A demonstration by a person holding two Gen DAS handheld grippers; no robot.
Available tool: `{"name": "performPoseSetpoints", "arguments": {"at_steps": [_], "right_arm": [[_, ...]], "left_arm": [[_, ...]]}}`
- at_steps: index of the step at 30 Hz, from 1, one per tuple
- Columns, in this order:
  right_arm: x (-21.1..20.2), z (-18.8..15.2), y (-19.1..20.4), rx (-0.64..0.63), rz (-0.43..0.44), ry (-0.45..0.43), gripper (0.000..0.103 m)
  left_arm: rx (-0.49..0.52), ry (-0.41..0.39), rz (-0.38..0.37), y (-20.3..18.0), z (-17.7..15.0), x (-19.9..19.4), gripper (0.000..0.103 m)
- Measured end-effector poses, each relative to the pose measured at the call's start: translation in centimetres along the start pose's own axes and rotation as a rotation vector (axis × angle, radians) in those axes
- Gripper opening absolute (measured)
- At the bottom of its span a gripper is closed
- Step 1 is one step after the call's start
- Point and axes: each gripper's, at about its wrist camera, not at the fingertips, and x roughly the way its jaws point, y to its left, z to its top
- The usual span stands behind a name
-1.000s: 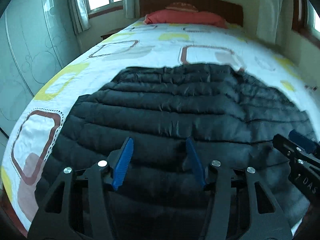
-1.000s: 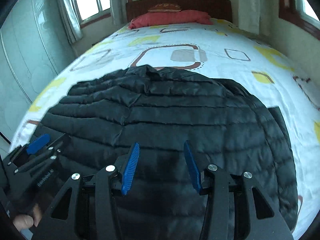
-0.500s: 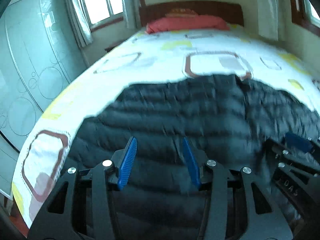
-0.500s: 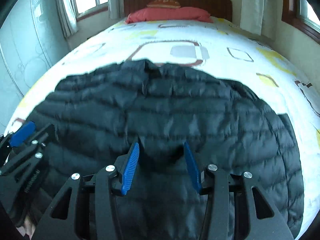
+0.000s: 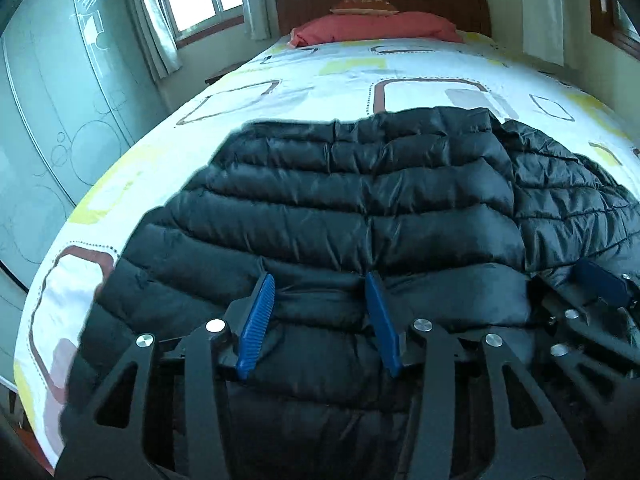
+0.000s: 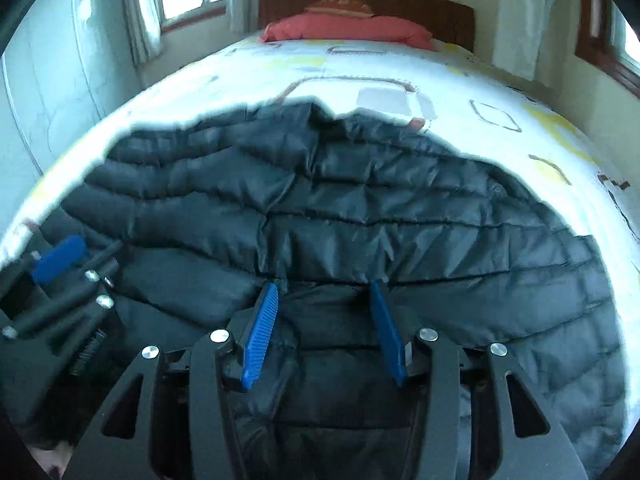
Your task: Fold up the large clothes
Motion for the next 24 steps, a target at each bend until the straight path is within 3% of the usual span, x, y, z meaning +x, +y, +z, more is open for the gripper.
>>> {"name": "performPoseSetpoints", "arguments": {"at_steps": [6,8,13,17,20,23,24], "right_arm": [[-3.2,-0.5,-0.5,0.008,-0.022,-0.039,0.049],[-1.7,-1.3,-0.4,-0.011,-0.018,0.005,0.049],[-0.6,-2.1,0.0,-0.042,-0.045,-0.031,0.049],[-0.9,-2.1,0.4,-0.019,-0.02,-0.039,0.049],[-0.9,-2.1,0.3,-0.017,-0.017,-0.042,0.049],[-0.8,-2.1,0.2,-0.015,-0.015,-0.043,0.049],[-0.8,-2.2,0.2,-0.015,-0.015,-0.043,0.049]], "left_arm": [[-0.015,-0.005,-0.021,0.2,0.3,0.2,0.047],[-0.01,-0.009,-0.014,0.0,0.3,0.3,0.047],[-0.024,-0.007,-0.029,0.2,0.3,0.0,0.047],[-0.099,-0.016,-0.057,2.7,0.7,-1.3,0.048],[-0.195,-0.054,-0.027,6.9,1.3,-2.8,0.063],[-0.329,-0.056,-0.045,12.1,1.4,-3.2,0.072],[-0.396,-0.04,-0.067,14.0,1.1,-2.9,0.08]]}}
